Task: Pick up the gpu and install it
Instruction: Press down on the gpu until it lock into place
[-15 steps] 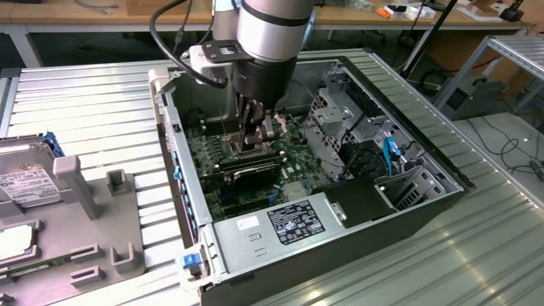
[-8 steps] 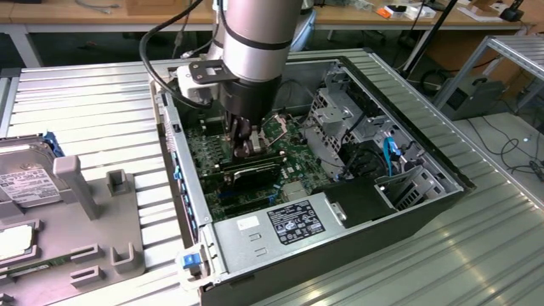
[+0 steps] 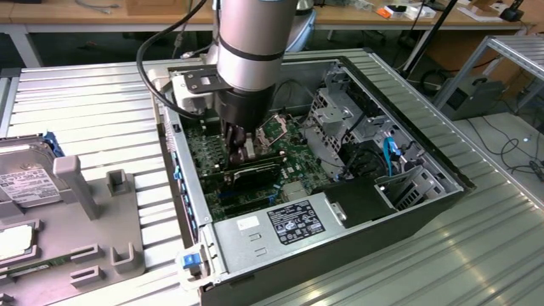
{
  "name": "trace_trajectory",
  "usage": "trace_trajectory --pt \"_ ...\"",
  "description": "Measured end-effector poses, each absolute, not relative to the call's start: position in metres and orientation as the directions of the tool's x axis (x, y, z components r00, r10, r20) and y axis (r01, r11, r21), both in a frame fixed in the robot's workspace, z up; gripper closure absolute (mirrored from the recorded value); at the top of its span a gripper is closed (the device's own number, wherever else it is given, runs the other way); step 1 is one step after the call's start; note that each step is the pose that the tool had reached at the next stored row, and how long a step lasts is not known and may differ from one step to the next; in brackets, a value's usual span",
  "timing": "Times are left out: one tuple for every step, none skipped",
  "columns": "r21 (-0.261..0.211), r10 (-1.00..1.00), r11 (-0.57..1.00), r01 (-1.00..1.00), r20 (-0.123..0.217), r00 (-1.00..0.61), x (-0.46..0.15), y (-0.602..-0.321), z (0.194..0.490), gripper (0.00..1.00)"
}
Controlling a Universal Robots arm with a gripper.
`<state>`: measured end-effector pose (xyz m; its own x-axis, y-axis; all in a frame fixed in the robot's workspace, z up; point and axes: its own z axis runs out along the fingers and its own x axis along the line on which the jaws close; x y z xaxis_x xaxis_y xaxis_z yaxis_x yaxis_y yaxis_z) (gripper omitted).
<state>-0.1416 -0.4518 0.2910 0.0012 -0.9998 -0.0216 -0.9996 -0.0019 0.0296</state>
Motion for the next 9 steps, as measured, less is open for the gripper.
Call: trace_trajectory --pt "0.03 -1.0 -0.002 -1.0 -0.022 0.001 -0.1421 -0.4518 0.2896 0.89" --pt "0.03 -1.0 -0.002 -1.0 -0.022 0.001 -0.1425 -0.4518 0.2888 0.89" --pt "0.03 -1.0 -0.002 -1.0 -0.022 0.002 -0.1429 -0.4518 0.2876 0.89" --pt "0.03 -1.0 -0.002 -1.0 -0.022 0.002 -0.1434 -0.4518 0.2866 0.89" --pt "0.03 -1.0 -0.002 -1.0 -0.022 0.002 -0.144 -0.4518 0.2853 0.89" --pt "0.03 -1.0 -0.002 -1.0 -0.022 0.002 -0.1445 -0.4518 0.2836 0.89" --pt "0.03 -1.0 -0.003 -1.0 -0.022 0.002 -0.1452 -0.4518 0.2821 0.89" --pt "0.03 -1.0 -0.003 -1.0 -0.022 0.002 -0.1457 -0.4518 0.2807 0.89" --pt "0.03 -1.0 -0.003 -1.0 -0.022 0.002 -0.146 -0.4518 0.2798 0.89"
